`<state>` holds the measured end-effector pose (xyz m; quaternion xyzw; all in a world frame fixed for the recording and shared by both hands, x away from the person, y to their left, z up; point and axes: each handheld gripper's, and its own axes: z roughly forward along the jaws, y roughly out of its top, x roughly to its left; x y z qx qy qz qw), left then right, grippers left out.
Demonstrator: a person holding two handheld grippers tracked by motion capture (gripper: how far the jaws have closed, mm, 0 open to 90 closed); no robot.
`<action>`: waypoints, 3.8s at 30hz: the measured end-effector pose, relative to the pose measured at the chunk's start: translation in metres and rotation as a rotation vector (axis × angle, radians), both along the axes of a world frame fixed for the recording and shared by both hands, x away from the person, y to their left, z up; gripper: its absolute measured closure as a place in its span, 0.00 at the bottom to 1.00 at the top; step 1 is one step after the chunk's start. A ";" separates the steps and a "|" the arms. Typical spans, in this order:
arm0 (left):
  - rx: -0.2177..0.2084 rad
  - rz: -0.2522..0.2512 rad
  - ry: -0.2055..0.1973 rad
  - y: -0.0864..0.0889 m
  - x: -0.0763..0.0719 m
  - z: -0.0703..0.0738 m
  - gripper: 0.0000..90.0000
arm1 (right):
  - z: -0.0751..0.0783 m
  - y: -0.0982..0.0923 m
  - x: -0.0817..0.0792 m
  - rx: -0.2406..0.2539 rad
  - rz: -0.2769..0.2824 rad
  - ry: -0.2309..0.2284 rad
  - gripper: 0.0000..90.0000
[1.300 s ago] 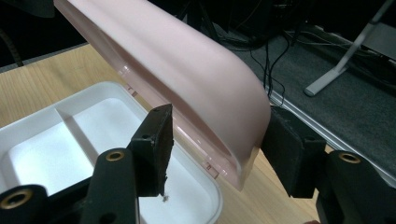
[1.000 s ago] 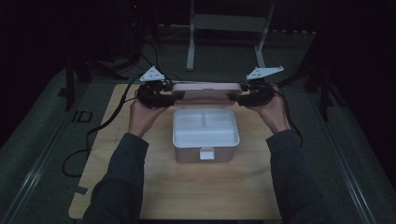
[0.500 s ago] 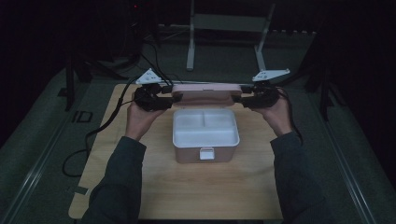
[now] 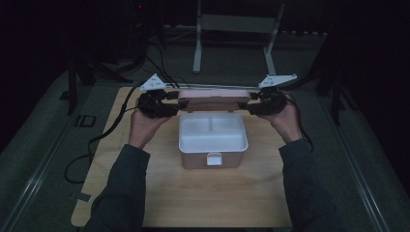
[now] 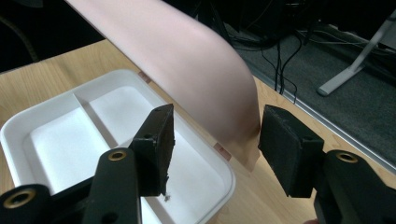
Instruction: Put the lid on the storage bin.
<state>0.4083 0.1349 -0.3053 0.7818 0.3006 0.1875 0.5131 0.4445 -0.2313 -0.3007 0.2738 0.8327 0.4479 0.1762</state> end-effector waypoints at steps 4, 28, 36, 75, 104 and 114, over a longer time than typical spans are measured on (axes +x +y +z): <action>0.010 -0.005 -0.003 0.000 -0.003 -0.001 0.51 | -0.004 -0.002 -0.002 0.011 0.000 0.006 0.50; -0.007 -0.054 0.008 0.004 -0.023 -0.011 0.50 | -0.017 -0.007 -0.015 0.011 0.023 0.036 0.50; 0.016 -0.058 0.005 0.002 -0.032 -0.015 0.49 | -0.020 -0.009 -0.019 0.006 0.029 0.041 0.50; -0.008 -0.081 0.086 0.012 -0.058 -0.052 0.48 | -0.049 -0.034 -0.045 0.014 0.035 0.110 0.49; -0.028 0.009 0.102 0.043 -0.078 -0.075 0.47 | -0.066 -0.065 -0.067 0.003 -0.016 0.125 0.47; 0.039 0.058 0.130 0.045 -0.075 -0.111 0.46 | -0.092 -0.064 -0.069 -0.051 -0.087 0.127 0.46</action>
